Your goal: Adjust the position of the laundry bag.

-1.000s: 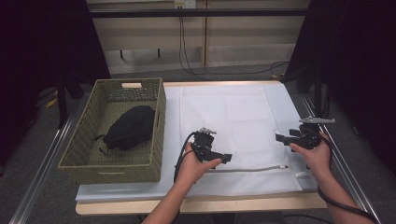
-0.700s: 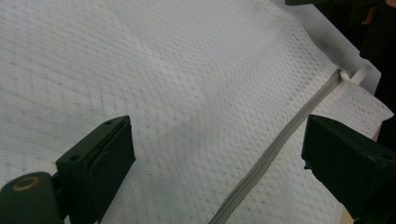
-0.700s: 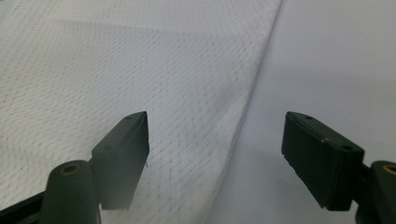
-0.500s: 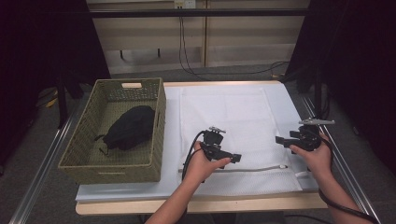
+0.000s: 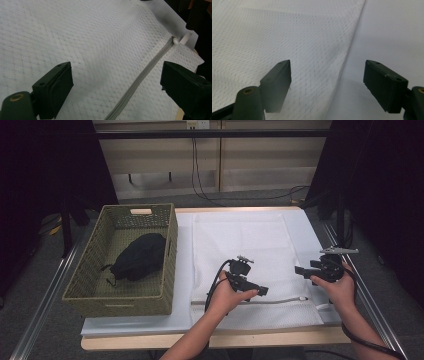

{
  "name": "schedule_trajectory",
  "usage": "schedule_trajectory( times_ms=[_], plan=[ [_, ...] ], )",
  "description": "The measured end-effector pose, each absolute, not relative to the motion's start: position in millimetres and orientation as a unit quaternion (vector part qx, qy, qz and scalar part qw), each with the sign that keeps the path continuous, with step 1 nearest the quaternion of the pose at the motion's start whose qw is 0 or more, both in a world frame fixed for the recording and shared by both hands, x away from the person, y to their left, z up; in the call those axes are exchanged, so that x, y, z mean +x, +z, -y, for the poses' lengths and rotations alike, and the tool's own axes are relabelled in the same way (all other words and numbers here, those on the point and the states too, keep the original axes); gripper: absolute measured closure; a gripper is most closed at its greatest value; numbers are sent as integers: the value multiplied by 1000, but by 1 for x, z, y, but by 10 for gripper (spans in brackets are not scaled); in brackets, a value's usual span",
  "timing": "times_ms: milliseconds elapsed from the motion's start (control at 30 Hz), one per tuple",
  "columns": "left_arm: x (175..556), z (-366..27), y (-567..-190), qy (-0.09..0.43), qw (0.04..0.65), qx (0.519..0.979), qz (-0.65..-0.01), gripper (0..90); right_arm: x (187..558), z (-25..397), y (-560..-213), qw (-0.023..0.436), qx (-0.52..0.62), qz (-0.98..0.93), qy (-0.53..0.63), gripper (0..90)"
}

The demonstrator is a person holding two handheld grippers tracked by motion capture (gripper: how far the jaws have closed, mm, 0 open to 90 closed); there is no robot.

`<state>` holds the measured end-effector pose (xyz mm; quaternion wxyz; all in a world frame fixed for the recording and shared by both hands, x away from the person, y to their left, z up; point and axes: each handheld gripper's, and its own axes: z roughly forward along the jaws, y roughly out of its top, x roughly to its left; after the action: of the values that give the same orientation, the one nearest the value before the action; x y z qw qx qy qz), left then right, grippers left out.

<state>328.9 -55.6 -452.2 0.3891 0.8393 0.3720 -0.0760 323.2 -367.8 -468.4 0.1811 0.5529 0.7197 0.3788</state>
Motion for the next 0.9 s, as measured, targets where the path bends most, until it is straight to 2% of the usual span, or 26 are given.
schedule_trajectory(
  times_ms=[267,400,667,900],
  plan=[
    [329,67,-453,-83,377,854,-348,136,323,367,-470,182,554,-721,376,229],
    [327,82,-454,-90,389,852,-339,168,322,368,-469,181,555,-719,376,228],
    [325,98,-455,-106,409,843,-334,280,320,370,-469,179,558,-718,377,228],
    [325,121,-456,-145,386,850,-327,337,318,372,-467,182,560,-715,378,228]
  ],
)
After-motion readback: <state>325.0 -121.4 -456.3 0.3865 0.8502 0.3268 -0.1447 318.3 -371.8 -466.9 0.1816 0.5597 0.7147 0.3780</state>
